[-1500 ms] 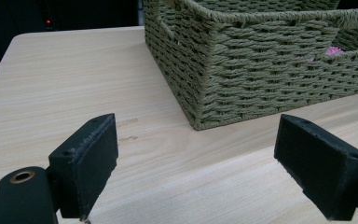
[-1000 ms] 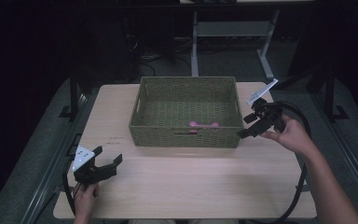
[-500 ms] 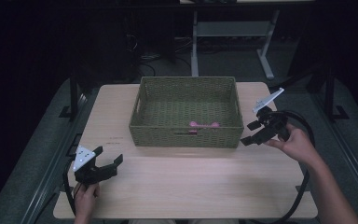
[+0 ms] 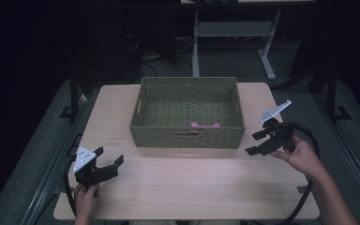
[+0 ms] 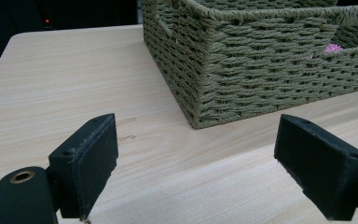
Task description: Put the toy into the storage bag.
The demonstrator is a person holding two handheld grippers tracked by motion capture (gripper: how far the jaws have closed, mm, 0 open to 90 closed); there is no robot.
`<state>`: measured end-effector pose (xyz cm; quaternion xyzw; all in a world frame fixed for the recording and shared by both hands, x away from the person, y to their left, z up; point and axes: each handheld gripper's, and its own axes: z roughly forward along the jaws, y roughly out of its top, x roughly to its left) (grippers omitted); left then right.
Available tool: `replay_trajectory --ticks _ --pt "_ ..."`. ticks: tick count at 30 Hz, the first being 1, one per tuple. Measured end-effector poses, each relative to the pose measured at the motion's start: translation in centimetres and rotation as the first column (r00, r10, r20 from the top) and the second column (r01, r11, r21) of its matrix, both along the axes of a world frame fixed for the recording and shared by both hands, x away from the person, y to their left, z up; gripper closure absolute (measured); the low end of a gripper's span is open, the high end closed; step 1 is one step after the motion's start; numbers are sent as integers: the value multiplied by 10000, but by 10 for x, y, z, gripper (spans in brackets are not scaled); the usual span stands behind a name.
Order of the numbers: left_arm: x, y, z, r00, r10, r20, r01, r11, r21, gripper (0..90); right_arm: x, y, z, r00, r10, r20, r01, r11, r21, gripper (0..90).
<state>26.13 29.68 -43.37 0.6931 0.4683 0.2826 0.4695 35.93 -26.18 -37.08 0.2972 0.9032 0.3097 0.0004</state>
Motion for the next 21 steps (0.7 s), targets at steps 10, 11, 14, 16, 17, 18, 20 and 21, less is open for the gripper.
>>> replay_trajectory --ticks 10,11,14,16,17,18,20,21 --pt "0 0 0 10000 -4 3 4 10000 46 130 -12 -9 -15 9998 -173 -48 174 9998 111 209" --pt "0 -1 0 10000 -12 -7 12 10000 41 130 -14 -10 -18 9997 -205 -132 206 9998 24 209" --pt "0 -1 0 10000 -26 7 26 10000 49 130 -18 -13 -23 9995 -297 -128 298 9995 67 209" --pt "0 -1 0 10000 -20 1 20 10000 43 130 -21 -15 -26 9992 -374 -130 375 9992 126 210" --pt "0 -1 0 10000 -12 1 12 10000 33 130 -21 -15 -26 9992 -374 -130 375 9992 126 210" --pt "0 -1 0 10000 -10 -3 10 10000 38 130 -22 -16 -27 9990 -408 -160 410 9990 150 210" --pt "0 -1 0 10000 -7 -1 7 10000 35 130 -26 -18 -32 9988 -450 -168 452 9989 154 209" --pt "0 -1 0 10000 -16 7 16 10000 41 130 -27 -19 -34 9986 -497 -193 500 9986 154 209"
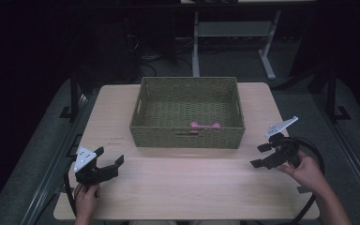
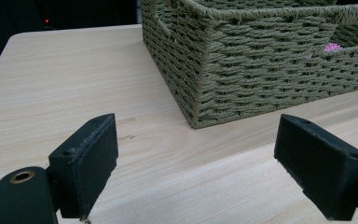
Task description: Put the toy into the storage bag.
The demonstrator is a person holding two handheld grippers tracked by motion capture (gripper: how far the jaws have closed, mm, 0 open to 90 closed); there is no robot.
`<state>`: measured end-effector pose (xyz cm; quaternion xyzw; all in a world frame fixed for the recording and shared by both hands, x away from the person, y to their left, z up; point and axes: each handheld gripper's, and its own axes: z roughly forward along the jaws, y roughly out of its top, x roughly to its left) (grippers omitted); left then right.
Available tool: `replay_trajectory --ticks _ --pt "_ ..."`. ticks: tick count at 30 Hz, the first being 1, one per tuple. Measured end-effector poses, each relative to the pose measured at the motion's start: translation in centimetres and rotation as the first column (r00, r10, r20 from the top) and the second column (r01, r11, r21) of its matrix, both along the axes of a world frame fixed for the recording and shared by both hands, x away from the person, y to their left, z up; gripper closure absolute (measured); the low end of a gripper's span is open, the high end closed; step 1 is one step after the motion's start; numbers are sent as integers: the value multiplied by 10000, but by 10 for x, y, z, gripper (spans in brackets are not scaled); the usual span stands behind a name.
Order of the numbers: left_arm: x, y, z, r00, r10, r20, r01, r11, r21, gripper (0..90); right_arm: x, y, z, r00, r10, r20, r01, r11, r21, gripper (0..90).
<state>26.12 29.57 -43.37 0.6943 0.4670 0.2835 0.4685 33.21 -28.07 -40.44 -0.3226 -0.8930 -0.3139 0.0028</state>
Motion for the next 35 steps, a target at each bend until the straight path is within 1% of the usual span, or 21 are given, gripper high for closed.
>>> replay_trajectory --ticks 2,3,4,6,9,10,16,23,24,29,30,35 --pt "0 0 0 10000 -5 -6 5 10000 1 130 -3 -2 -4 10000 -69 18 69 9998 160 210" --pt "0 0 0 10000 -5 -6 5 10000 1 130 -3 -2 -4 10000 -69 18 69 9998 160 210" --pt "0 0 0 10000 -11 -19 11 10000 16 130 -6 -4 -8 9999 -109 11 109 9999 117 209" --pt "0 -1 0 10000 -8 -13 8 10000 -1 130 -10 -5 -12 9999 -138 46 137 9999 97 208" --pt "0 -1 0 10000 -20 -24 21 10000 12 130 -13 -7 -14 9998 -205 -1 205 9997 114 208" --pt "0 -1 0 10000 -28 -36 28 10000 13 130 -16 -9 -15 9995 -286 94 284 9994 204 208" --pt "0 -1 0 10000 -10 -51 10 10000 -4 130 -23 -14 -21 9989 -457 125 452 9983 377 207" --pt "0 -1 0 10000 -28 -55 28 10000 2 130 -30 -14 -27 9986 -528 60 525 9980 352 203" --pt "0 -1 0 10000 -36 -59 36 10000 3 130 -32 -14 -28 9986 -506 160 500 9981 360 202" --pt "0 -1 0 10000 -37 -58 37 10000 1 130 -37 -15 -31 9983 -539 222 528 9974 486 202" --pt "0 -1 0 10000 -25 -61 25 10000 -5 130 -40 -15 -33 9980 -600 202 587 9966 576 199" --pt "0 -1 0 10000 -43 -67 43 10000 9 130 -45 -12 -36 9978 -596 295 579 9968 551 190"
